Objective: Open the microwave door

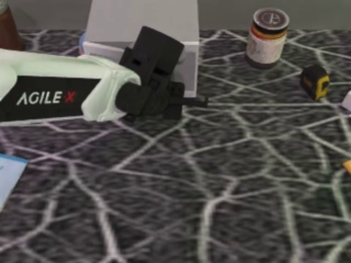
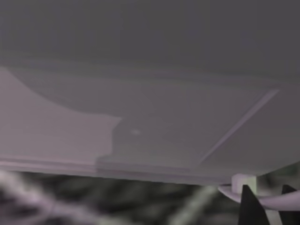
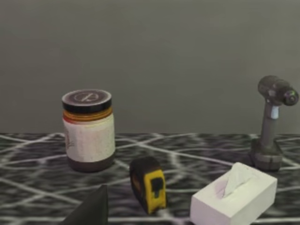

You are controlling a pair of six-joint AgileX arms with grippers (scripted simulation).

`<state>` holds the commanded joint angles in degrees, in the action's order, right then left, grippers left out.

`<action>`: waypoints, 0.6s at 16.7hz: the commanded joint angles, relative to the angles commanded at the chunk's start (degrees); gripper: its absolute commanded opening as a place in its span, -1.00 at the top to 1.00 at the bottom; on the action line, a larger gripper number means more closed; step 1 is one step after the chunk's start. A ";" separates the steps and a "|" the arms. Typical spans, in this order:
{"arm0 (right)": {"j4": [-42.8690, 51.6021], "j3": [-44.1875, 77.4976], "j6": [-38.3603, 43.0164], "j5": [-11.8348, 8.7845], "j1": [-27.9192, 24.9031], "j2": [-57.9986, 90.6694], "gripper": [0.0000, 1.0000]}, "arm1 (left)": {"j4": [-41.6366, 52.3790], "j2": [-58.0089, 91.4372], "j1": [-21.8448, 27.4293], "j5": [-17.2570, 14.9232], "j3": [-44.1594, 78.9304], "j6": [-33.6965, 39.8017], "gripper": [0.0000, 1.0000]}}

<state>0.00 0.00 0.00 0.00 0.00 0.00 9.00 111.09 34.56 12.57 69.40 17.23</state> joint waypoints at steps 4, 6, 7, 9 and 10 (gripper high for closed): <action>0.00 0.00 0.00 0.00 0.00 0.00 -1.00 | 0.00 0.00 0.00 0.00 0.00 0.00 1.00; 0.00 0.00 0.00 0.00 0.00 0.00 -1.00 | 0.00 0.00 0.00 0.00 0.00 0.00 1.00; 0.00 0.00 0.00 0.00 0.00 0.00 -1.00 | 0.00 0.12 0.46 -0.43 0.29 0.31 1.00; 0.00 0.00 0.00 0.00 0.00 0.00 -1.00 | -0.18 -0.20 0.21 -0.69 -0.36 -0.29 1.00; 0.00 0.00 0.00 0.00 0.00 0.00 -1.00 | -0.45 -0.56 0.02 -0.90 -0.70 -0.71 1.00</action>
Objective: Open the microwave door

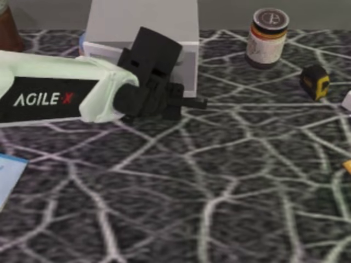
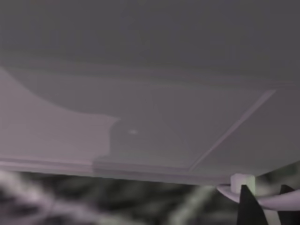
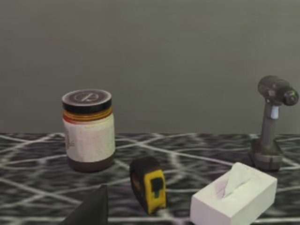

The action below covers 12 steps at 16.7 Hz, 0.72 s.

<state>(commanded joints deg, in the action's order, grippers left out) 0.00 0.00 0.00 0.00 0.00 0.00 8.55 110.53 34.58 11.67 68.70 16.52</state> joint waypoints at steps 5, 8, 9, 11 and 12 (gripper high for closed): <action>0.00 0.00 0.00 0.00 0.00 0.00 -1.00 | -0.50 -0.65 -0.47 -0.58 -1.08 -1.14 1.00; 0.00 0.00 0.00 0.00 0.00 0.00 -1.00 | -0.50 -0.65 -0.47 -0.58 -1.08 -1.14 1.00; 0.00 0.00 0.00 0.00 0.00 0.00 -1.00 | -0.50 -0.65 -0.47 -0.58 -1.08 -1.14 1.00; 0.00 0.00 0.00 0.00 0.00 0.00 -1.00 | -0.50 -0.65 -0.47 -0.58 -1.08 -1.14 1.00; 0.00 0.00 0.00 0.00 0.00 0.00 -1.00 | -0.50 -0.65 -0.47 -0.58 -1.08 -1.14 1.00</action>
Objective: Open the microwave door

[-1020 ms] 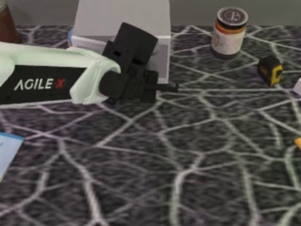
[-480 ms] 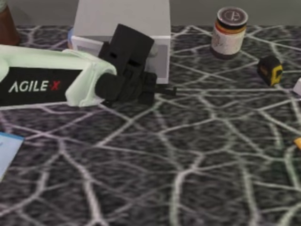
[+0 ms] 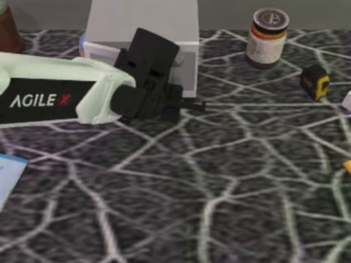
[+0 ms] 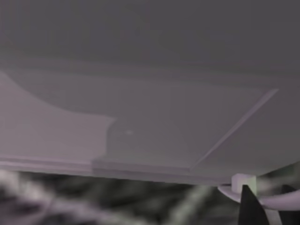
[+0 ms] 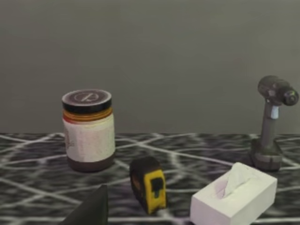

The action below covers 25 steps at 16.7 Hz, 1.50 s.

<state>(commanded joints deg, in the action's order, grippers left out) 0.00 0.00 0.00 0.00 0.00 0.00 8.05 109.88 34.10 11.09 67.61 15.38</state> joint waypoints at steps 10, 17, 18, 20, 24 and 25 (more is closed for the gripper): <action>0.00 0.00 0.00 0.00 0.00 0.00 -1.00 | 0.00 0.00 0.00 0.00 0.00 0.00 1.00; 0.00 0.00 0.00 0.00 0.00 0.00 -1.00 | -0.01 0.06 0.40 -0.53 0.09 0.16 1.00; 0.00 0.00 0.00 0.00 0.00 0.00 -1.00 | -0.17 -0.21 0.18 -0.74 -0.37 -0.31 1.00; 0.00 0.00 0.00 0.00 0.00 0.00 -1.00 | -0.68 -0.91 -0.22 -1.22 -1.06 -1.20 1.00; 0.00 0.00 0.00 0.00 0.00 0.00 -1.00 | -0.89 -1.23 -0.52 -1.59 -1.79 -1.96 1.00; 0.00 0.00 0.00 0.00 0.00 0.00 -1.00 | -0.89 -1.23 -0.52 -1.59 -1.79 -1.96 1.00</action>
